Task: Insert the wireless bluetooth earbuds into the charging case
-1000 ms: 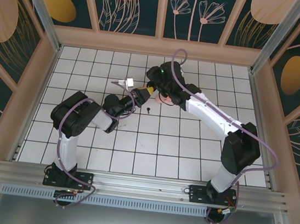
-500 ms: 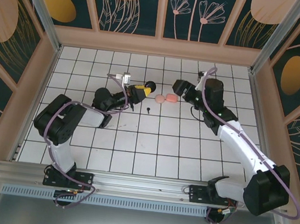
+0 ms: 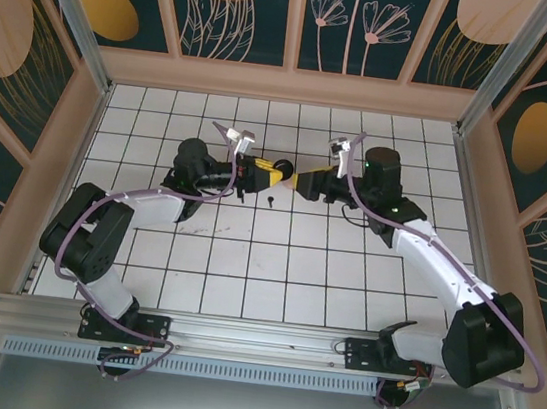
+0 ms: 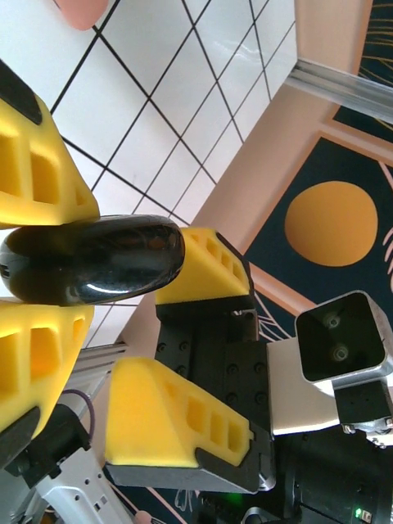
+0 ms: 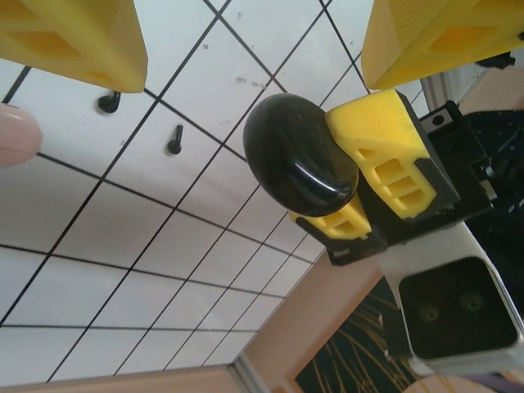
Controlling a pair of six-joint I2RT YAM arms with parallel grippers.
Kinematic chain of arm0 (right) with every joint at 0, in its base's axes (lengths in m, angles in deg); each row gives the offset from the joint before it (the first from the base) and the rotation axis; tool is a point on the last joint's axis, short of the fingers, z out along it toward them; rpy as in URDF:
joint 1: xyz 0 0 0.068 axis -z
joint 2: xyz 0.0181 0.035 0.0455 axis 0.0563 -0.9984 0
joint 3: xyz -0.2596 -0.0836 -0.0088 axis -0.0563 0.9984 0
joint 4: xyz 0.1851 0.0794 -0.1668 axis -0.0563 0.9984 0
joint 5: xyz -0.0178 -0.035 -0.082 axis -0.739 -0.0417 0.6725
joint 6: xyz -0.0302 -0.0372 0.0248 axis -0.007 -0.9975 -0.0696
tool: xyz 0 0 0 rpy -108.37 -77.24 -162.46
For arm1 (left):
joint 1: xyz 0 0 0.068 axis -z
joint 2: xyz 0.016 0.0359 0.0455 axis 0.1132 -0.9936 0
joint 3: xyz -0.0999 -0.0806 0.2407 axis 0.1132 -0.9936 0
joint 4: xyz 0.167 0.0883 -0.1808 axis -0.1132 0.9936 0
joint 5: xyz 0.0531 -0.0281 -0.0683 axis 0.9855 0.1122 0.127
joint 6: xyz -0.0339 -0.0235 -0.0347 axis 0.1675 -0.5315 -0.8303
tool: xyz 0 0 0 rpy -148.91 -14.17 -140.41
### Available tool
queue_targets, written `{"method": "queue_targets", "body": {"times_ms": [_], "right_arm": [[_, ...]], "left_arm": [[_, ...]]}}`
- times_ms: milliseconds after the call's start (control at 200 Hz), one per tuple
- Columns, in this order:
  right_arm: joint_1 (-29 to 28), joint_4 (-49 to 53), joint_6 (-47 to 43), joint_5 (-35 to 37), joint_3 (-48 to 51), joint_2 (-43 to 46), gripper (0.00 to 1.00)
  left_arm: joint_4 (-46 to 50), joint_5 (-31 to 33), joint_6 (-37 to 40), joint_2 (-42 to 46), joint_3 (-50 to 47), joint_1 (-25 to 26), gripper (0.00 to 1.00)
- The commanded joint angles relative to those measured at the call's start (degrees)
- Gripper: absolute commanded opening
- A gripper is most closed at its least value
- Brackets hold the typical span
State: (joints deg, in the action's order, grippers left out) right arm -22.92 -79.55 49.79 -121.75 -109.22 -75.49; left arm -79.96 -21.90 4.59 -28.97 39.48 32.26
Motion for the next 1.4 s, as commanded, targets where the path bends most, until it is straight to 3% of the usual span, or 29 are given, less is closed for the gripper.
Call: {"method": "queue_targets", "body": {"times_ms": [0, 310, 821, 966, 1156, 1396], "right_arm": [[-1.5, -2.2, -2.4, -2.6, -2.4, -1.2, 0.69], [-2.2, -4.0, -1.7, 1.5, -3.2, -4.3, 0.66], [2.8, -6.3, 2.0, 6.2, -0.7, -6.2, 0.59], [3.0, -6.4, 2.4, 3.9, 0.8, -3.2, 0.58], [2.9, -8.6, 2.9, -6.0, 3.3, 0.9, 0.56], [2.1, -9.5, 3.5, -9.2, 2.2, 0.5, 0.48]], "left_arm": [[3.2, -2.2, 2.8, 1.3, 1.8, -0.2, 0.00], [3.8, -3.8, 3.1, 1.9, 2.2, -0.2, 0.00], [3.9, -7.2, 3.5, 5.4, 0.5, -0.2, 0.00], [5.4, -6.9, 4.9, 6.1, 0.3, -0.1, 0.00], [5.0, -7.1, 4.7, 5.8, 0.5, -0.1, 0.00], [5.1, -7.4, 4.7, 5.6, 1.2, -0.1, 0.00]]}}
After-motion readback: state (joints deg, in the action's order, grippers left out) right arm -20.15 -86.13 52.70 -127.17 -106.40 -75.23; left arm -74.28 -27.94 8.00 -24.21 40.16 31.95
